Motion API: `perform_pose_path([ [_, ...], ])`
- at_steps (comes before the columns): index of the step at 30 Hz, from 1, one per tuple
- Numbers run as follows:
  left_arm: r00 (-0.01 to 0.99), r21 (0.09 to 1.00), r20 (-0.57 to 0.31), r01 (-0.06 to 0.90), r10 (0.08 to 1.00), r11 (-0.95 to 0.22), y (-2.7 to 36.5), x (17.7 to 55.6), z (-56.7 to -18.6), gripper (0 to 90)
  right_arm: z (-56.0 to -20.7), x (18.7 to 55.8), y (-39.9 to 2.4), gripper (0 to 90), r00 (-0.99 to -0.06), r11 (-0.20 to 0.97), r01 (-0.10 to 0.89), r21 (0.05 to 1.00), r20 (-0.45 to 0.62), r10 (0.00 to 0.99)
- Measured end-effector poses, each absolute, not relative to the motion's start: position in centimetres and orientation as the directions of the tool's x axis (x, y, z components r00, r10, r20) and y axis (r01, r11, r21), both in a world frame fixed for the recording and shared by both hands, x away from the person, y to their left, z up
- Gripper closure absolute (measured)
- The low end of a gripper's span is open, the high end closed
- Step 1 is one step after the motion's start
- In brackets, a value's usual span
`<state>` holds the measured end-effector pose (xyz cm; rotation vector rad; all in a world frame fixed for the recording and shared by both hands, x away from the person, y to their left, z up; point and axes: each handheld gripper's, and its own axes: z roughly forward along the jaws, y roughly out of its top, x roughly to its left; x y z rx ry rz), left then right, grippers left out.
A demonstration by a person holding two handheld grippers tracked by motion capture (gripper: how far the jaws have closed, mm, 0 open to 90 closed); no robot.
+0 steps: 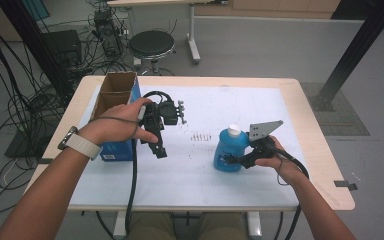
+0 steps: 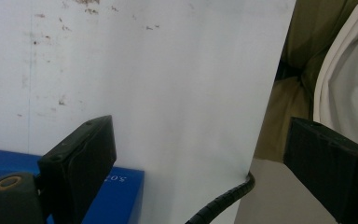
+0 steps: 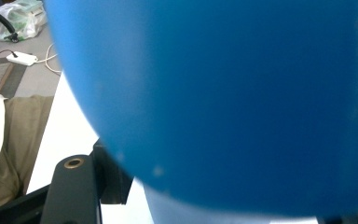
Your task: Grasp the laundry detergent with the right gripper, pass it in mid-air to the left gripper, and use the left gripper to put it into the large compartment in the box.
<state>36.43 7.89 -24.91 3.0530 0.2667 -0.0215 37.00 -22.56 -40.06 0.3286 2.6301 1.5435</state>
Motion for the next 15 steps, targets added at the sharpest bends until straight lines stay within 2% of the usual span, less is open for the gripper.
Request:
perform_pose_path([
  [15,0.985,0.076,-0.022,0.175,0.174,-0.982,7.85,36.49,-25.00,9.8,-40.33,37.07,-22.46,37.4,-0.975,0.462,0.141,0.876,0.043,0.216],
])
